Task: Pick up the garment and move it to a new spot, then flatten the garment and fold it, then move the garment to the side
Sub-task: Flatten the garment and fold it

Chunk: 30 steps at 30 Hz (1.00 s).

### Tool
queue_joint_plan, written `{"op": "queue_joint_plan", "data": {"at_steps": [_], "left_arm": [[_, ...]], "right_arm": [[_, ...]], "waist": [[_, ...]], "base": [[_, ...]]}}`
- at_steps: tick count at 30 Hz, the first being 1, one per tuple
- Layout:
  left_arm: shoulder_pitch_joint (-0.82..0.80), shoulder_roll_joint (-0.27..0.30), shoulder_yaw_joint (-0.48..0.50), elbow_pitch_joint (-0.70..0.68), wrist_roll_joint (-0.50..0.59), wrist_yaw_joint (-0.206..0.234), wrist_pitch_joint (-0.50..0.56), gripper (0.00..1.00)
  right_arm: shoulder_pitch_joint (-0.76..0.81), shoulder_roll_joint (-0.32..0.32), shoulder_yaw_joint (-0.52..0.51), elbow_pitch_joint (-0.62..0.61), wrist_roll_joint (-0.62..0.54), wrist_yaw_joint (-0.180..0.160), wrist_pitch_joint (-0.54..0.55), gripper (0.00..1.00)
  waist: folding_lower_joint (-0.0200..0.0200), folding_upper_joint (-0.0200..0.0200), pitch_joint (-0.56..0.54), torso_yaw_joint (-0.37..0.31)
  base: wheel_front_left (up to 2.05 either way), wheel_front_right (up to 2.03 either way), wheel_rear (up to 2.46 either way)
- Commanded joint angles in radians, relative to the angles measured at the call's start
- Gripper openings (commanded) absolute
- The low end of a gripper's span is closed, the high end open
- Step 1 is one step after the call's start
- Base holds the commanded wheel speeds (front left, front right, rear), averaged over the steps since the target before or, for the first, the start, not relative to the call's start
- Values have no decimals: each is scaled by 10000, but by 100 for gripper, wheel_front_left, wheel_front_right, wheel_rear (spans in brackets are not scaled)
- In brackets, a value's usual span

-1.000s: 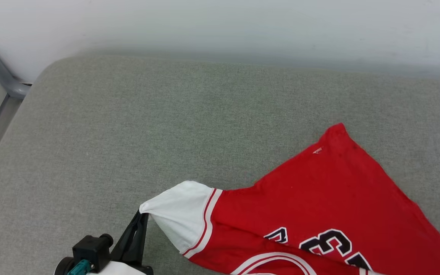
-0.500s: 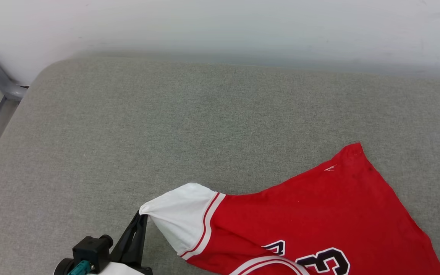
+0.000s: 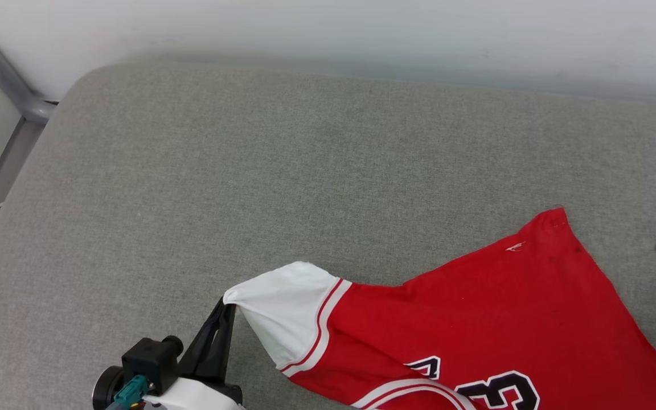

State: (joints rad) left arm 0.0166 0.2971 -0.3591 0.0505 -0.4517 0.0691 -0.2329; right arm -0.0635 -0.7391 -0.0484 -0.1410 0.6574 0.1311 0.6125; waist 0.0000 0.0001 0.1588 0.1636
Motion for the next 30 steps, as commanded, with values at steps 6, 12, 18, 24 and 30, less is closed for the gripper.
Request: {"op": "queue_joint_plan", "data": {"at_steps": [6, 12, 18, 24, 30], "left_arm": [[-491, -185, -193, -25, 123, -112, -70, 0], [-878, -404, -390, -4, 199, -224, -138, 0], [-1220, -579, -478, 65, 259, -321, -206, 0], [-1469, -743, -552, 207, 331, -405, -263, 0], [-1417, -704, -362, 404, 340, -466, -309, 0]], "right_arm": [[-2394, -335, 2097, 364, -114, -10, 1400, 100], [-4334, -135, 3755, 1998, -311, -10, 2565, 100], [-5467, 241, 4743, 3723, -693, -10, 2510, 100], [-5510, 490, 5700, 5309, -876, -9, 2181, 100], [-5528, 508, 6430, 6011, -68, -7, 1450, 0]], "waist": [[0, -1, 507, 474], [0, -1, 978, 866], [0, -1, 1493, 1197], [0, -1, 1764, 1430], [0, -1, 1626, 1229]], "base": [[0, 0, 0], [0, 0, 0], [0, 0, 0], [0, 0, 0], [0, 0, 0]]}}
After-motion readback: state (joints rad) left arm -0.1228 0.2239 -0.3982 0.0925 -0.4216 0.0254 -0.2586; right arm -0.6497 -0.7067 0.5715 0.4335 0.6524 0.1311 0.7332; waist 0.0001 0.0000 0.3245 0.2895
